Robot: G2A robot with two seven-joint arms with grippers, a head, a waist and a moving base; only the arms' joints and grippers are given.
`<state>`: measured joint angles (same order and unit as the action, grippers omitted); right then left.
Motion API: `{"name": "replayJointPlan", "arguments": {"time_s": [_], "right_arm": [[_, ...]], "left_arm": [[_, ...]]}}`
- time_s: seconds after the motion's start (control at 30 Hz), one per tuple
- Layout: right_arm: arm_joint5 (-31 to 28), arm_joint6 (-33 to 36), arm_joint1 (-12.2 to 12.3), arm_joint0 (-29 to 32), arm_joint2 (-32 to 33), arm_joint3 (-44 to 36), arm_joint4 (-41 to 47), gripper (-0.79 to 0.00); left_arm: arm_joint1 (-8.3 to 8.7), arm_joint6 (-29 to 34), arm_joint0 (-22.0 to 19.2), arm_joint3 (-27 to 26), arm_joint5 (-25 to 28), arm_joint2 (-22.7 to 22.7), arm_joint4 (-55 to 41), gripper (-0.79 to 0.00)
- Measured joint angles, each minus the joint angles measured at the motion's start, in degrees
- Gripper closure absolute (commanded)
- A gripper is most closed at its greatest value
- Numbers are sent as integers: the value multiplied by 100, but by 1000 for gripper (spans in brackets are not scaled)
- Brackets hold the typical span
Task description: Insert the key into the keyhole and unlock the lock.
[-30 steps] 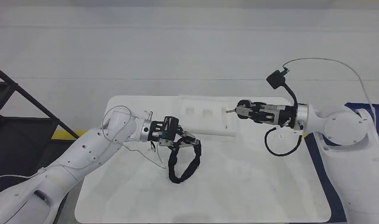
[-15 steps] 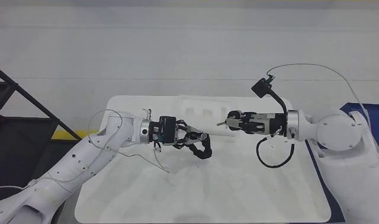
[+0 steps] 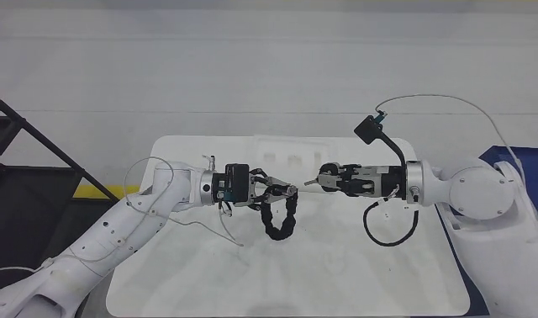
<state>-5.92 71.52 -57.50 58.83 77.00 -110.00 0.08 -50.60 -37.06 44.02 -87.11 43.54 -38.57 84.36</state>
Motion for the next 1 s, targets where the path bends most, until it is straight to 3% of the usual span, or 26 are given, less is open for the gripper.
{"name": "replayJointPlan", "arguments": {"time_s": [0.27,0.53,1.0], "right_arm": [[28,-121,1,75,3,2,27,0],[908,-368,58,278,-33,-737,-655,0],[2057,-826,105,534,-400,-1800,-2044,0]], "left_arm": [[-2,8,19,-14,-22,-6,-19,0],[-34,184,409,-282,-863,-221,-44,0],[-212,842,755,-366,-1424,-253,-144,0]]}}
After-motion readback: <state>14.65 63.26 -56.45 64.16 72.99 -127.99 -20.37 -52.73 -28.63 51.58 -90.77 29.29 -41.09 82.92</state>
